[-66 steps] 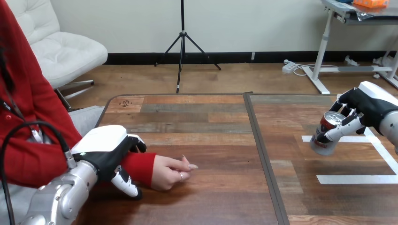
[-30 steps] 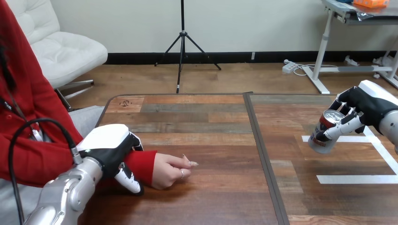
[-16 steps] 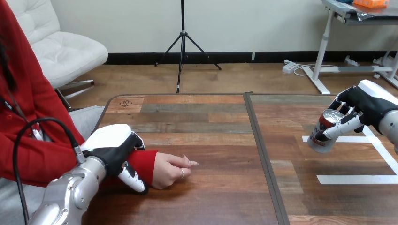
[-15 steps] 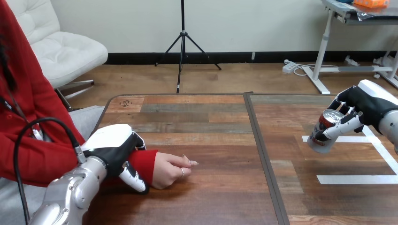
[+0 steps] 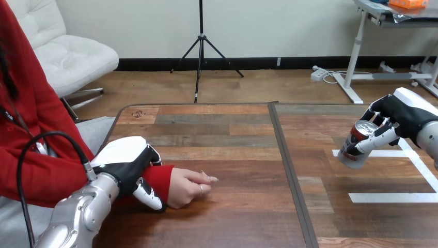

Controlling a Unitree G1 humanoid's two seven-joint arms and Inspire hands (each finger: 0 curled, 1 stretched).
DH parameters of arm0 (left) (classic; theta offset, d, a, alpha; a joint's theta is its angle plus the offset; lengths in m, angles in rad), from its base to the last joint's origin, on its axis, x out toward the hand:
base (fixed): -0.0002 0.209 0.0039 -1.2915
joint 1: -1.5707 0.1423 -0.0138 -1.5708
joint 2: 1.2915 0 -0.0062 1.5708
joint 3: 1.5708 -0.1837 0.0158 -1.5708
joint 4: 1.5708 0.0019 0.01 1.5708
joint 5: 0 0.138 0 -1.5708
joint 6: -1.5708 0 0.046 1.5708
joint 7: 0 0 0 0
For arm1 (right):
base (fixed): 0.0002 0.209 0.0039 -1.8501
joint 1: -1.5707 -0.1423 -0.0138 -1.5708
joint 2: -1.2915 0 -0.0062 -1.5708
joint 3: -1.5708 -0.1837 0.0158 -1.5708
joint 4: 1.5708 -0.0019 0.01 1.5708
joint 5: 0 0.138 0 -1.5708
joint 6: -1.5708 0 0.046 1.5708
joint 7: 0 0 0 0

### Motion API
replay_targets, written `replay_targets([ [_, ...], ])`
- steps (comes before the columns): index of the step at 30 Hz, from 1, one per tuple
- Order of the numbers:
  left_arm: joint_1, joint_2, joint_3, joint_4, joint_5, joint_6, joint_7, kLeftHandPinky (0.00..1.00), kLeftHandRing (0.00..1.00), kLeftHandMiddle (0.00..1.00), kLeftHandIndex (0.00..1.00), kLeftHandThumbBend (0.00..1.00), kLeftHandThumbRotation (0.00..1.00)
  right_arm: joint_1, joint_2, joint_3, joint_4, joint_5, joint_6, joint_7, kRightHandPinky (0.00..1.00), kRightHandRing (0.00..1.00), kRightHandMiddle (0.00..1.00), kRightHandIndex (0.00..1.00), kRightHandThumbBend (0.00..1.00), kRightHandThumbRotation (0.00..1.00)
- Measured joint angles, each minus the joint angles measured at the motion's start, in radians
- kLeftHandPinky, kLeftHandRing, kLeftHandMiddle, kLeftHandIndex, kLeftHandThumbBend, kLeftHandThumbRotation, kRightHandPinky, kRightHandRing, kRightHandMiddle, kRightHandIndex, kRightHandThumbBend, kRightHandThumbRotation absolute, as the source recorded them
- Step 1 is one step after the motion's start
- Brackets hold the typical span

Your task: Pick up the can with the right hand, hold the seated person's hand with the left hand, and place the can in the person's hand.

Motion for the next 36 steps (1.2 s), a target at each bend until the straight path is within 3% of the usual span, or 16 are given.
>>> replay_targets([
  [11,-0.006,-0.002,-0.003,0.014,0.0,-0.005,0.008,0.36,0.39,0.45,0.41,0.77,0.0,0.0,0.0,0.0,0.0,0.0,-0.003,0.0,0.35,0.38,0.43,0.47,0.78,0.0],
  [22,-0.018,-0.002,-0.003,0.034,-0.008,-0.01,0.008,0.25,0.31,0.39,0.39,0.75,0.0,0.0,0.0,0.0,0.0,0.0,-0.003,-0.001,0.37,0.39,0.44,0.47,0.77,0.0],
  [36,-0.019,-0.002,-0.002,0.041,-0.026,-0.018,0.02,0.2,0.26,0.35,0.36,0.73,0.0,0.0,0.001,-0.005,0.0,0.011,-0.015,-0.021,0.35,0.37,0.43,0.46,0.76,0.0],
])
